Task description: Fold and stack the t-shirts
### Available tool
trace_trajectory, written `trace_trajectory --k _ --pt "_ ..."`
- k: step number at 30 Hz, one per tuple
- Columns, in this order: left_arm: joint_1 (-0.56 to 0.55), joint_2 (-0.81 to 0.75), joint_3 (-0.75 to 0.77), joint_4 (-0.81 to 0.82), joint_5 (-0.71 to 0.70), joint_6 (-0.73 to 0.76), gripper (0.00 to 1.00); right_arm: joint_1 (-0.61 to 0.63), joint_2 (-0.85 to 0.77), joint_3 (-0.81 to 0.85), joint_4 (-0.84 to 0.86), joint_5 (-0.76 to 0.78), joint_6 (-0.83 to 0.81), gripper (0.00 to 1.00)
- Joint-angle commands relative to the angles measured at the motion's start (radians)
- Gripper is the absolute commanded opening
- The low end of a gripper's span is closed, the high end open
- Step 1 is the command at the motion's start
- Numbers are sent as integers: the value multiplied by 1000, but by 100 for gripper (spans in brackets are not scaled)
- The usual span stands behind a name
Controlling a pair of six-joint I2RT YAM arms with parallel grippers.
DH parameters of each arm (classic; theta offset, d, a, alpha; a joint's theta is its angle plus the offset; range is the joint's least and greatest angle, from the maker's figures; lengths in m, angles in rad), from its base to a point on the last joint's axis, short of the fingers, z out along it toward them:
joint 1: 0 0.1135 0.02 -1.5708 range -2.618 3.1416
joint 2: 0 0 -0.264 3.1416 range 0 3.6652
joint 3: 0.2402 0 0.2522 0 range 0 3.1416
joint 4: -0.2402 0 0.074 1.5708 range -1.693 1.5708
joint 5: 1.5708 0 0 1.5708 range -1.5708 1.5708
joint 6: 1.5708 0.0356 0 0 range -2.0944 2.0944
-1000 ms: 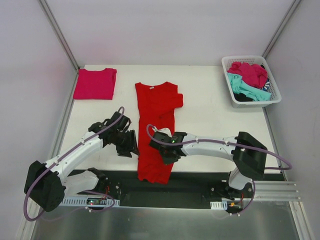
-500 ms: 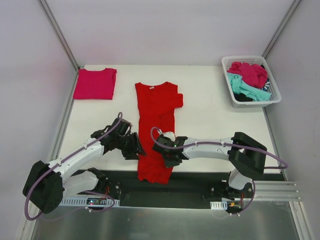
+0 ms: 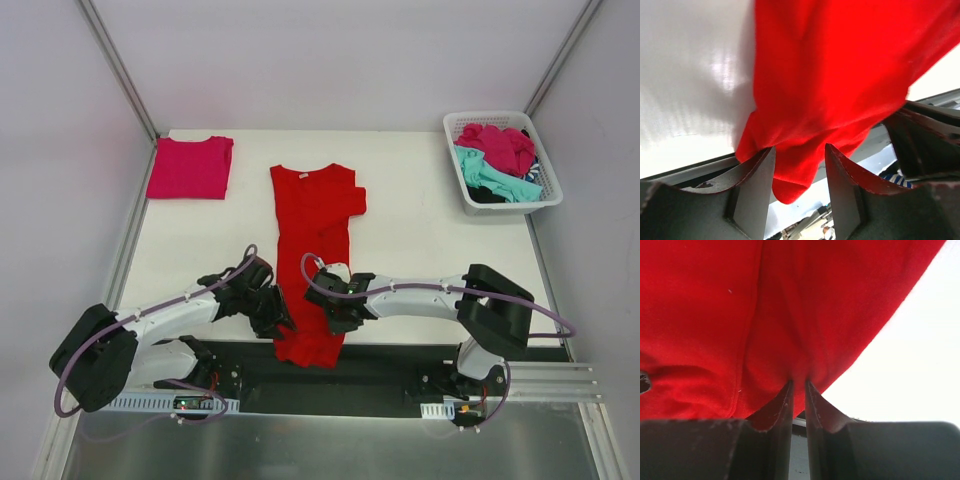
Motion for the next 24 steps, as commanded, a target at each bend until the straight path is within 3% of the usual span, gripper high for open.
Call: trace_trajectory --k 1,4,10,16,24 --pt "-18 -19 -34 -106 -92 -26 44 -6 -35 -4 -3 20 20 18" --pt "-15 -7 10 -221 -216 22 44 -7 -43 -6 -11 29 15 18" --pt "-1 48 90 -257 -264 73 44 -25 -53 -21 -37 49 0 18" --pt "61 99 138 -269 -246 154 45 -68 -107 -72 -42 51 -23 18" --pt "62 62 147 -269 -202 139 44 -70 -119 -14 -52 5 -42 18"
